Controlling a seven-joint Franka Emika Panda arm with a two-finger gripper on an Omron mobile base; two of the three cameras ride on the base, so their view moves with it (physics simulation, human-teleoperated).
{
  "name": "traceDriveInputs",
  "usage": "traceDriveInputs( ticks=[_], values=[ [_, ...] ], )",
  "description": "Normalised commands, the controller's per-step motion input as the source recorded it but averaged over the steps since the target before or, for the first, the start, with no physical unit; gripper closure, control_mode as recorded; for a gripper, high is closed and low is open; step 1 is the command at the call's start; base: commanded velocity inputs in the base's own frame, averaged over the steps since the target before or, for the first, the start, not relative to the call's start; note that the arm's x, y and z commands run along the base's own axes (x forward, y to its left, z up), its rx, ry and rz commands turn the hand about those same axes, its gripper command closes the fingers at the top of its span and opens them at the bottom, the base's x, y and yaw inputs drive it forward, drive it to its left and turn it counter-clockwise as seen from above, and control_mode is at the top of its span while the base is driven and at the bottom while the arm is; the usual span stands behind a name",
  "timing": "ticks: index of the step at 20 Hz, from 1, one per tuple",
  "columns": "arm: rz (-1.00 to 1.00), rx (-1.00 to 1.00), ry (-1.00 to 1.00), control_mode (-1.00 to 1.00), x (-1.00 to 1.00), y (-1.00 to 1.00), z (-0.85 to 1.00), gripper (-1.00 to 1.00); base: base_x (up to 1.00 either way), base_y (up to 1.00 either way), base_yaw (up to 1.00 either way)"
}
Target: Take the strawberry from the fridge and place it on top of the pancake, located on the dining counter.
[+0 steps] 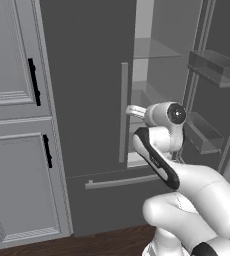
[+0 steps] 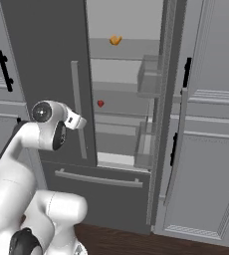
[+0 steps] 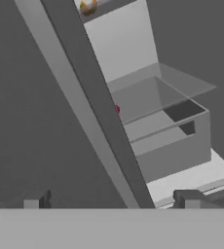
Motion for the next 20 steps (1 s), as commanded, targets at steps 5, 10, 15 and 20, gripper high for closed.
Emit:
traceDriveInputs(
  ticks=[5, 10, 15, 20],
  values=[
    [0.01, -0.05, 0.03, -1.00, 0.05, 0.18, 0.33, -1.00, 0.00, 0.00, 0.00],
    [0.08, -0.07, 0.03, -1.00, 0.36, 0.06, 0.27, -1.00, 0.00, 0.00, 0.00],
    [0.18, 0.00, 0.00, -1.00, 0.61, 0.00, 0.00, -1.00, 0.00, 0.00, 0.00],
    [0.09, -0.05, 0.00, -1.00, 0.28, 0.03, 0.08, -1.00, 0.00, 0.00, 0.00]
  ],
)
